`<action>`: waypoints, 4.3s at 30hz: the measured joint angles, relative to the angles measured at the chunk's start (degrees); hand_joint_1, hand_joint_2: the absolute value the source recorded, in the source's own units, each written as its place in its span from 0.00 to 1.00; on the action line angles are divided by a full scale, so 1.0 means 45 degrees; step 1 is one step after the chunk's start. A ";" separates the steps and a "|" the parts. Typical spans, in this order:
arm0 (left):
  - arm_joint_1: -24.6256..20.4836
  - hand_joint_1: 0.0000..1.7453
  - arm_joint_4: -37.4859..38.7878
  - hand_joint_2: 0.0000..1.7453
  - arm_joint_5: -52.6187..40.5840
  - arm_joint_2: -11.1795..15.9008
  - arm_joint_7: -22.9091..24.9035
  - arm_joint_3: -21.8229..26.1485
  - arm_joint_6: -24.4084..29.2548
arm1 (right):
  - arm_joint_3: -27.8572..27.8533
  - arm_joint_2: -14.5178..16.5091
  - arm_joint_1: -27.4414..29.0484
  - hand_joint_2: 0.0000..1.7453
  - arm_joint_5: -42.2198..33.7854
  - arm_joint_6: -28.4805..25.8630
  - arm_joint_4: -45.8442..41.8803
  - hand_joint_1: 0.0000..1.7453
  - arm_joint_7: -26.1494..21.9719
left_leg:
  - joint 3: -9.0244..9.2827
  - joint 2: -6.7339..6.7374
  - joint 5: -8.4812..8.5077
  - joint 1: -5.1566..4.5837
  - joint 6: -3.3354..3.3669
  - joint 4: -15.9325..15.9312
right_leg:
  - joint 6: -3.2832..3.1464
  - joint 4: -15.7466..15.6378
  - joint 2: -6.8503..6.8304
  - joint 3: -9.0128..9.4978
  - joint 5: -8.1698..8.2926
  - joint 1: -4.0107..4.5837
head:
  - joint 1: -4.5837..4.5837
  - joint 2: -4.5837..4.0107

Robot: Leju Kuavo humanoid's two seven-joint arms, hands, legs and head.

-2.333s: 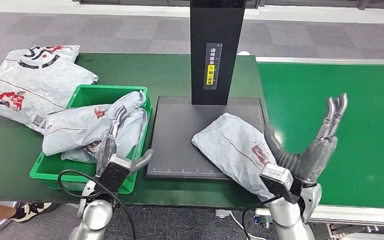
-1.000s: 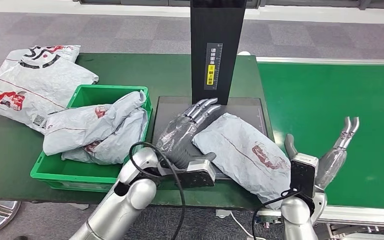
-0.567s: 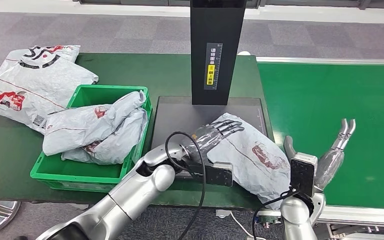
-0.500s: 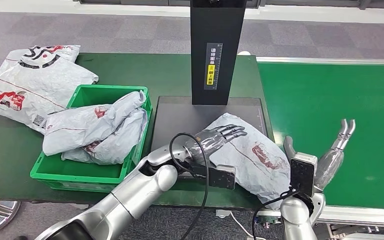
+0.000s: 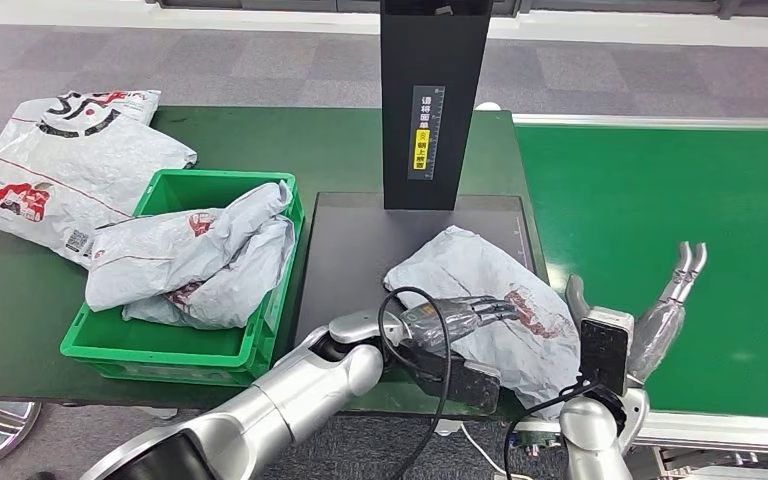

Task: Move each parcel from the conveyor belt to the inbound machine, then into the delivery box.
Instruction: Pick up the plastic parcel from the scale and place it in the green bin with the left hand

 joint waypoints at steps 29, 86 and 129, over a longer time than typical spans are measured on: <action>0.0159 0.00 0.2012 1.00 0.2368 -0.0171 0.1201 -0.1716 0.2281 | 0.0484 -0.0006 0.0670 1.00 0.0151 0.0012 -0.0576 0.00 0.0261 | 0.0000 -0.0001 0.0001 0.0000 0.0001 0.0000 | 0.0001 0.0001 -0.0002 0.0003 -0.0001 0.0000 | 0.0000 0.0001; -0.0028 1.00 0.2945 1.00 0.4663 -0.0222 0.1018 -0.3941 0.2549 | 0.0693 0.0009 0.0977 1.00 0.0223 0.0523 -0.1796 0.00 0.0393 | 0.0003 -0.0005 -0.0001 0.0001 0.0002 0.0000 | 0.0003 0.0002 -0.0007 0.0010 -0.0002 0.0001 | 0.0000 0.0000; -0.0242 0.00 -0.1282 1.00 0.1600 0.1209 0.0148 0.1532 0.3687 | 0.0693 0.0018 0.1250 1.00 0.0657 0.1109 -0.2188 0.00 0.0578 | 0.0006 -0.0012 0.0006 0.0000 -0.0001 0.0000 | 0.0001 0.0007 -0.0011 0.0016 -0.0001 -0.0001 | 0.0000 0.0001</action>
